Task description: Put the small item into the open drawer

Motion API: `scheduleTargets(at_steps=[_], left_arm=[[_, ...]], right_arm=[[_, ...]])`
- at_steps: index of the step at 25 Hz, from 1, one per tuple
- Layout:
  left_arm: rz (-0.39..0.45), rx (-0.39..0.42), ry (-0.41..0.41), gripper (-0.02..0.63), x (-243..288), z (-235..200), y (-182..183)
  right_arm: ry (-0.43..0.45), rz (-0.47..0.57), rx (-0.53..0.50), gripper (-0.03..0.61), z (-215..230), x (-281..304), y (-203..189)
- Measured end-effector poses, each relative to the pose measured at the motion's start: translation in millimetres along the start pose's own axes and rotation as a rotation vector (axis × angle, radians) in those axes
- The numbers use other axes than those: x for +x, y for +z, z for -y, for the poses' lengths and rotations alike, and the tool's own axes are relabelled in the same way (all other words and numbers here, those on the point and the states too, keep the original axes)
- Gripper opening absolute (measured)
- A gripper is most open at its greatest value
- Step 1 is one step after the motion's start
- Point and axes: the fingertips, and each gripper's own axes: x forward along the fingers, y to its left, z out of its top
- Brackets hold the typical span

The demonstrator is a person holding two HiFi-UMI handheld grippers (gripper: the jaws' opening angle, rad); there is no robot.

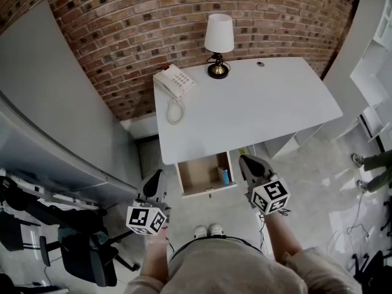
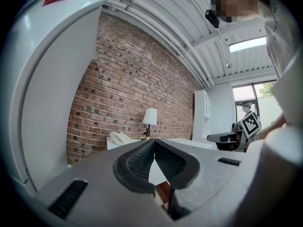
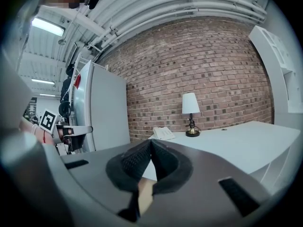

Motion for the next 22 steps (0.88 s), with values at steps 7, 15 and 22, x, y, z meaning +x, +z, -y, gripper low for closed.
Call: scheduleTargets(at_steps=[7, 15, 22], left_arm=[[0.014, -0.003, 0.010, 0.006, -4.5, -3.5, 5.2], [0.014, 0.003, 0.024, 0.006, -7.2, -7.4, 5.8], [0.010, -0.003, 0.024, 0.006, -7.5, -10.0, 4.7]], right_arm=[[0.005, 0.017, 0.002, 0.005, -1.4, -1.2, 7.5], [0.009, 0.019, 0.006, 0.005, -3.0, 1.4, 5.2], [0.011, 0.015, 0.009, 0.005, -6.4, 3.9, 4.9]])
